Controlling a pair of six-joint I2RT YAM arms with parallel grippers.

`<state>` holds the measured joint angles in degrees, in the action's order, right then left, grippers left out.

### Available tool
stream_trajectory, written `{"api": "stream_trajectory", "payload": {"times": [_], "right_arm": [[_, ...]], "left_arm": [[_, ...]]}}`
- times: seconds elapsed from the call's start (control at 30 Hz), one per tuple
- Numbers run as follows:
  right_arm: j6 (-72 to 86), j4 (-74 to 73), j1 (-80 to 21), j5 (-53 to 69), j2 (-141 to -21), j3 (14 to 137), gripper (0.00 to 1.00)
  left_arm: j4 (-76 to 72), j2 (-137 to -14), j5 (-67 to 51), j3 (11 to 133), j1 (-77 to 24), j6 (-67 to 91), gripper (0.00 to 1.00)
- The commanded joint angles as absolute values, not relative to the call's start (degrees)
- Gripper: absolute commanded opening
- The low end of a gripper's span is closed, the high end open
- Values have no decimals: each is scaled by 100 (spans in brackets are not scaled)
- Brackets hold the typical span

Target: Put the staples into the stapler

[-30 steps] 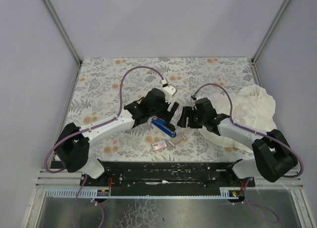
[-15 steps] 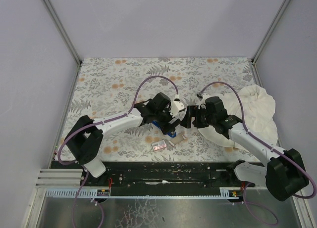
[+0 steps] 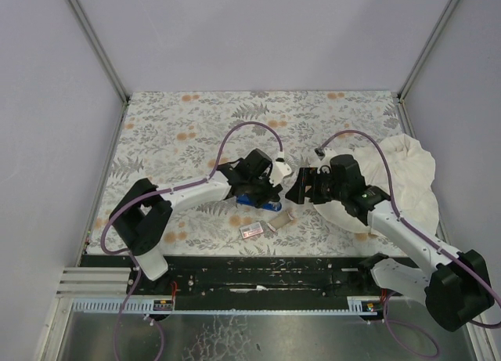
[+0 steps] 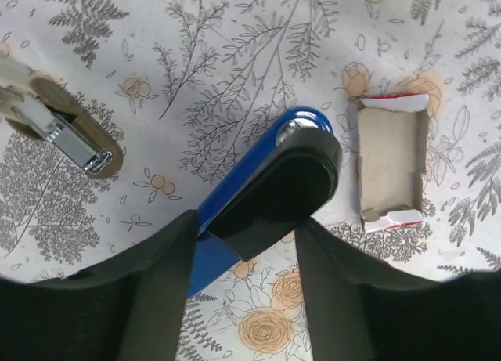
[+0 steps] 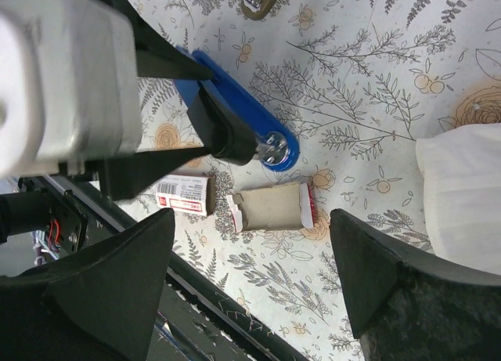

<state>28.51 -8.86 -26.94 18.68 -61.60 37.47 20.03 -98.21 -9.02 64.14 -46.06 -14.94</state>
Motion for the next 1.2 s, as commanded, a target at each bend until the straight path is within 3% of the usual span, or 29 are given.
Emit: {"api": "stream_trajectory", "payload": {"times": [0.0,0.17,0.43,0.6,0.8,0.9,1.17], "right_arm": [[2965,-929,-2654,1869,-5911,3712,86],[3043,-1008,-2649,1657,-5746,3675,86],[3203,-901,-2646,1594,-5488,3615,89],[3325,-747,-2651,1688,-5406,3498,90],[3520,-554,-2648,1776,-5352,3302,99],[3661,-491,-2646,1738,-5402,3223,99],[4899,233,-2654,1727,-5794,2945,99]], "left_arm": [[1509,-9805,-306,6285,-4570,-1198,45],[1483,-9828,527,6296,-4563,-604,32],[1961,-9551,596,5895,-4549,-88,61],[2072,-9434,679,5591,-4536,88,65],[2275,-9505,641,5465,-4518,242,54],[2277,-9531,497,5437,-4518,271,46],[2315,-9583,25,5460,-4524,521,11]]}}
